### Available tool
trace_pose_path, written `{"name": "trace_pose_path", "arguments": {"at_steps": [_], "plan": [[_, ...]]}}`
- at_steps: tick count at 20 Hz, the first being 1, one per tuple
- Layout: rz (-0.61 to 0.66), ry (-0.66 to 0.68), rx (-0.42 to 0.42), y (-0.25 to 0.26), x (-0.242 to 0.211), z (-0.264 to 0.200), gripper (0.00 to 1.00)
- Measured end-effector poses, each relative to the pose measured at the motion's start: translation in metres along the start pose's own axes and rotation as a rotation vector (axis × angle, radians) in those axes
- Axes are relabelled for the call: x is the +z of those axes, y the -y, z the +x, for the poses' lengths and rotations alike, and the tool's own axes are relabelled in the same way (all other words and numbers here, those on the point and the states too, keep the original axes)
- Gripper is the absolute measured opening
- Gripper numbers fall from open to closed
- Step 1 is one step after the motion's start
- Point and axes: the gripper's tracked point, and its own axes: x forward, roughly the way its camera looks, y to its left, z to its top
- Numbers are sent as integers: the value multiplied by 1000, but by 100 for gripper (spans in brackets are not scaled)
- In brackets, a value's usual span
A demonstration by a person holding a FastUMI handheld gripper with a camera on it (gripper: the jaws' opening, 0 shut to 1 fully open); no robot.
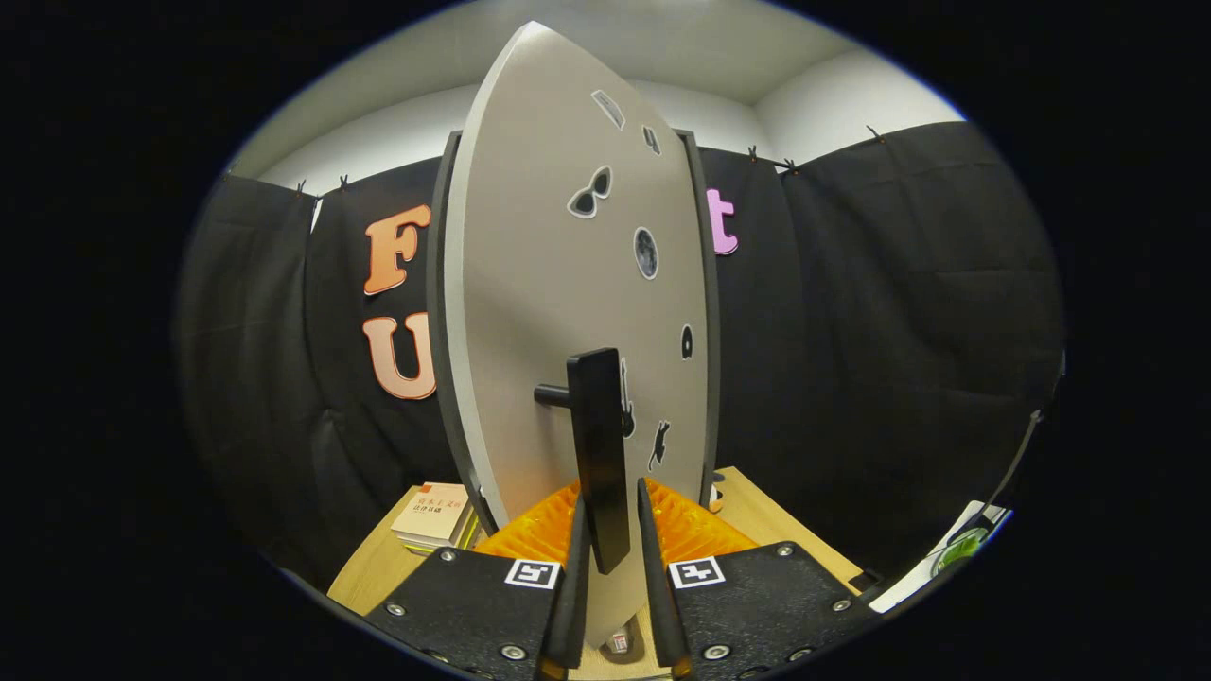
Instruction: Open the shoe cabinet door, grab the shoes and put them into the shoe cabinet, then close the shoe cabinet door.
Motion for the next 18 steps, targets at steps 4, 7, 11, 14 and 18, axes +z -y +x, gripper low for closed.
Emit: {"name": "trace_pose_path", "arguments": {"at_steps": [4,7,11,14,18], "plan": [[-39,22,-5,27,2,-11,23],[-42,22,-32,44,3,-19,23],[-33,20,-87,80,2,-29,23],[-55,17,-125,108,-1,-33,23],[-92,-5,-157,136,-8,-38,23]]}}
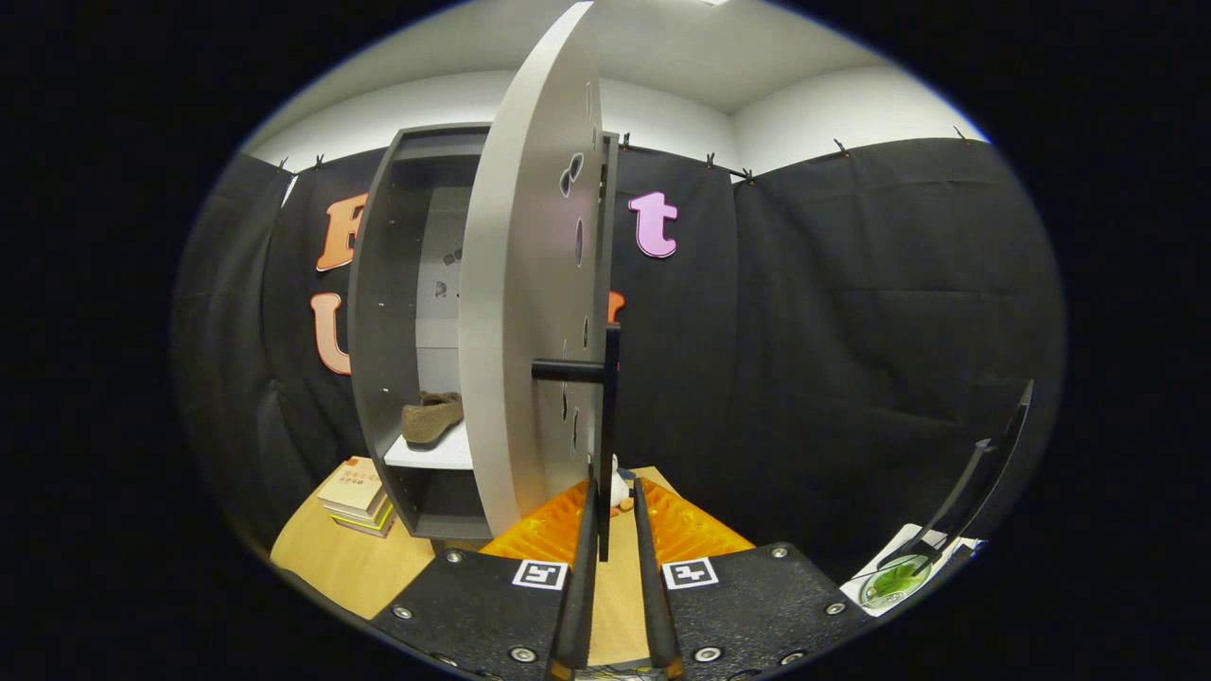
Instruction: Open the shoe cabinet door, grab the shoes and put them into the shoe cabinet, then close the shoe cabinet door.
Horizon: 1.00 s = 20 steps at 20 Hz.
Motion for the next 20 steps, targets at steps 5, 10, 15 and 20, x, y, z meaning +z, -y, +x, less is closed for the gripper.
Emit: {"name": "trace_pose_path", "arguments": {"at_steps": [5,10,15,20], "plan": [[21,3,18,11,2,-3,21],[10,-3,30,11,4,-3,21],[5,-2,29,14,5,-8,22],[8,-12,12,21,1,-11,22]]}}
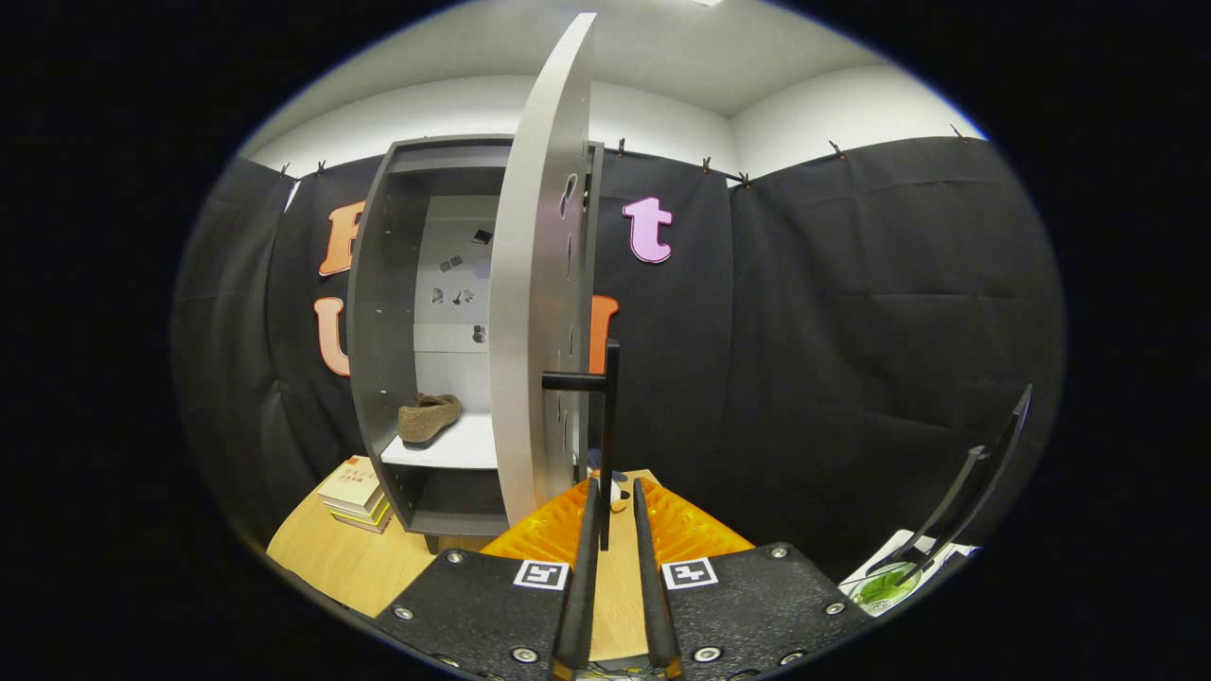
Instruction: Open the shoe cabinet door, grab the shoes and put them into the shoe cabinet, then close the shoe cabinet door.
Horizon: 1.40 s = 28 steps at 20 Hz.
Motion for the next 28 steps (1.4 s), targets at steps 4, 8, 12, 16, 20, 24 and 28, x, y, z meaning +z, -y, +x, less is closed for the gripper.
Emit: {"name": "trace_pose_path", "arguments": {"at_steps": [4,8,12,16,20,24,28], "plan": [[5,-10,-28,16,-2,-3,22],[20,3,-28,14,5,-14,23],[-1,-15,-47,14,5,-22,23],[-3,-17,-44,6,7,-24,22],[-1,-18,-30,-3,5,-33,22],[2,-40,-2,-21,-4,-34,22],[10,-76,24,-45,-24,-36,22]]}}
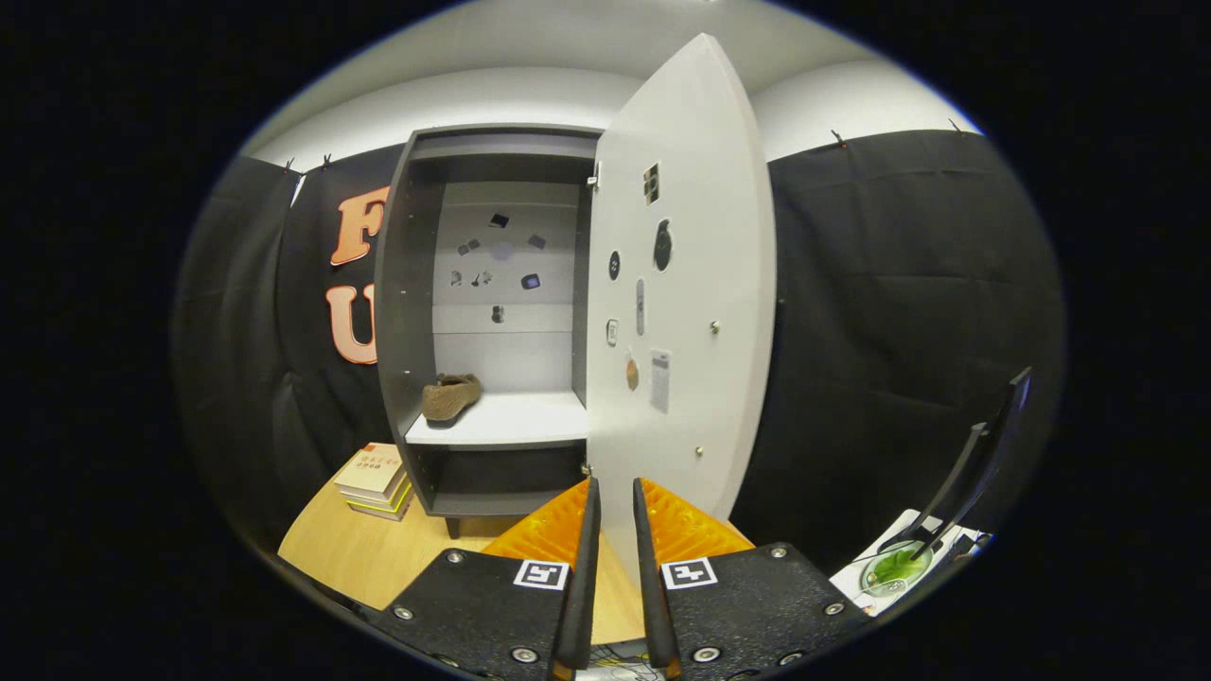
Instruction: Open the shoe cabinet door, grab the shoes and put them into the shoe cabinet, then close the shoe cabinet door.
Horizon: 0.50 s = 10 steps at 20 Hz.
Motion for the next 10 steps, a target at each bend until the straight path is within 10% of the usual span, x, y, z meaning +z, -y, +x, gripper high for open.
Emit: {"name": "trace_pose_path", "arguments": {"at_steps": [10], "plan": [[26,-177,136,-91,-111,19,22]]}}
